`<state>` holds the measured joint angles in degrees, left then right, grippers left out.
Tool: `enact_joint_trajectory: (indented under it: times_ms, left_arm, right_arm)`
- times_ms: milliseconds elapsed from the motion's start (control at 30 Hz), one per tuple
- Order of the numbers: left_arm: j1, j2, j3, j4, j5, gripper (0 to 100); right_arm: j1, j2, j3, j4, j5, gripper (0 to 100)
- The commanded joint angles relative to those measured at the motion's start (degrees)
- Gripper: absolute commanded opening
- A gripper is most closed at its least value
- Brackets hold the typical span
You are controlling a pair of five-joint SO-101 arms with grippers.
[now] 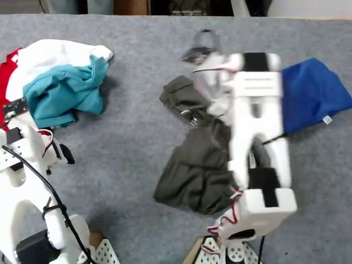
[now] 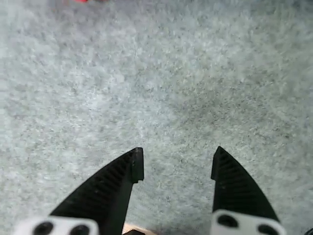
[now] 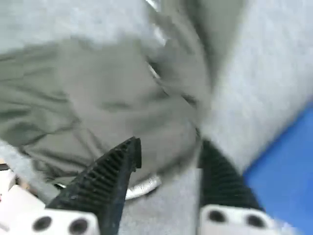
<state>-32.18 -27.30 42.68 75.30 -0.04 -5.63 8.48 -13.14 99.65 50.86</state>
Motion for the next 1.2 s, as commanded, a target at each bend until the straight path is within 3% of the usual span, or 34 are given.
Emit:
enact_joint_trajectory:
  times_ms: [0,200,367,700,967,1167]
  left_arm:
    - [0.57,-0.62,-0.04,0.09,1.14,24]
    - [0.57,-0.26,1.54,-3.69,0.88,24]
    - [0.57,-0.18,4.97,-9.14,1.14,24]
    - [0.57,-0.18,5.23,-9.49,0.97,24]
    - [0.57,-0.18,5.41,-9.58,0.88,24]
    - [0.57,-0.44,5.49,-9.58,1.23,24]
  right_arm:
    - [-8.53,3.38,-1.36,-0.18,0.79,2.1]
    - [-10.46,15.78,-2.95,-3.6,0.79,21.6]
    - [-10.37,27.21,-10.24,-4.92,0.88,16.8]
    - [-9.41,43.12,-24.4,1.41,0.88,16.7]
    - [-8.09,39.52,-22.99,1.58,0.88,16.8]
    - [-10.02,30.11,-8.92,1.58,0.79,17.0]
